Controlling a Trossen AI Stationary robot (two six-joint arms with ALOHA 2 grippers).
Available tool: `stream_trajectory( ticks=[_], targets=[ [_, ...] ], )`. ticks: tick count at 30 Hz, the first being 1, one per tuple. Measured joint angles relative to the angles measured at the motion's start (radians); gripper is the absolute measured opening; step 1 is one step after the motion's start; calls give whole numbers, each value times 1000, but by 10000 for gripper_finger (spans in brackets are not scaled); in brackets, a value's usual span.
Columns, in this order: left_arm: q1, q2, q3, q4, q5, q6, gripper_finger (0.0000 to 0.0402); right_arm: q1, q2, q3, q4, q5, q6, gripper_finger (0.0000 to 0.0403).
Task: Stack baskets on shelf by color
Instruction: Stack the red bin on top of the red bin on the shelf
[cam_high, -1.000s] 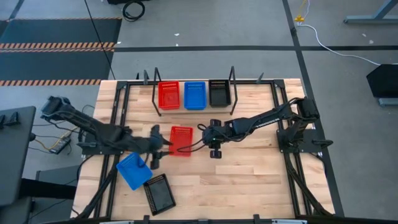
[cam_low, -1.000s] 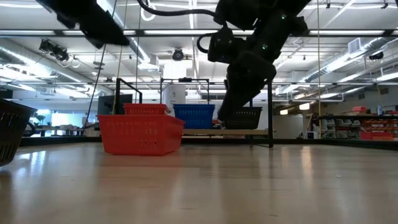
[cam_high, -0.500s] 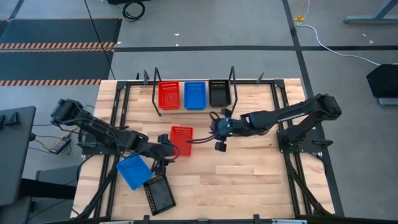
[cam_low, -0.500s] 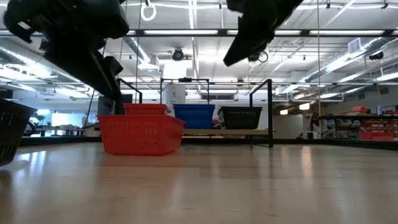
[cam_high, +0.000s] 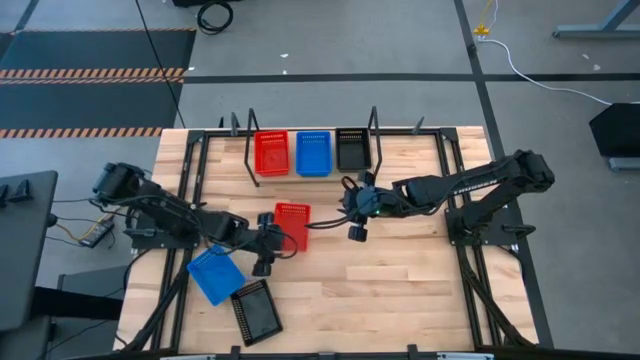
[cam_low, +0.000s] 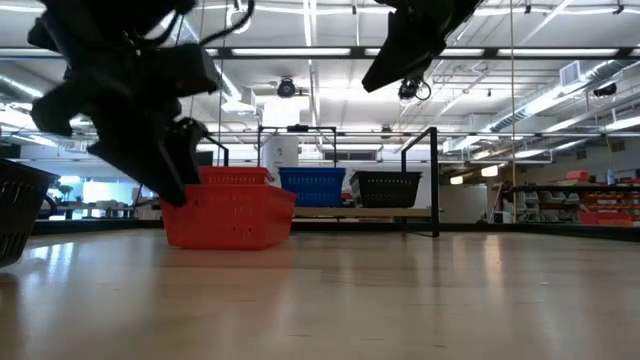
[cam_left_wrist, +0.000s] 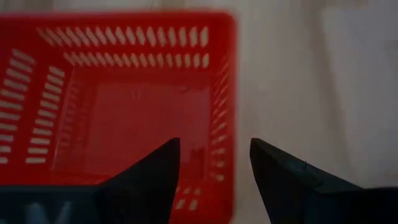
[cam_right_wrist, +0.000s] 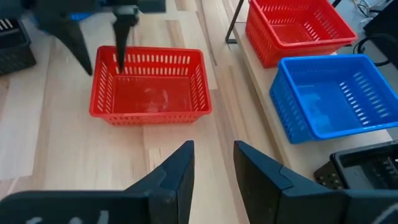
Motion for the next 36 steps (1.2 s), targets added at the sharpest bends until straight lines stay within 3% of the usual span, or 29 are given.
stream_trajectory(
  ticks=[4, 7, 10, 14, 16, 25, 29, 36],
  targets=[
    [28, 35, 0, 4, 0, 1, 205, 0, 0, 0, 0, -1, -21, 119],
    [29, 29, 0, 27, -30, 0, 182, -5, 0, 0, 0, -2, -44, 119],
    [28, 9, 0, 44, -46, -1, 134, -10, 0, 0, 0, 4, -77, 119],
    [40, 12, 0, 37, -34, -12, 41, -24, 0, 0, -6, 7, -99, 119],
    [48, 12, 0, 42, -21, -15, 17, -32, 0, 0, -11, 8, -114, 119],
    [87, 12, 68, 28, -8, 76, 15, -119, -2, 0, 14, 58, -224, 119],
    [86, 12, 187, -124, -42, 105, 14, -171, -15, 0, 50, 61, -258, 119],
    [86, 11, 440, -450, -230, 138, 14, -234, -30, 0, 63, 60, -301, 119]
  ],
)
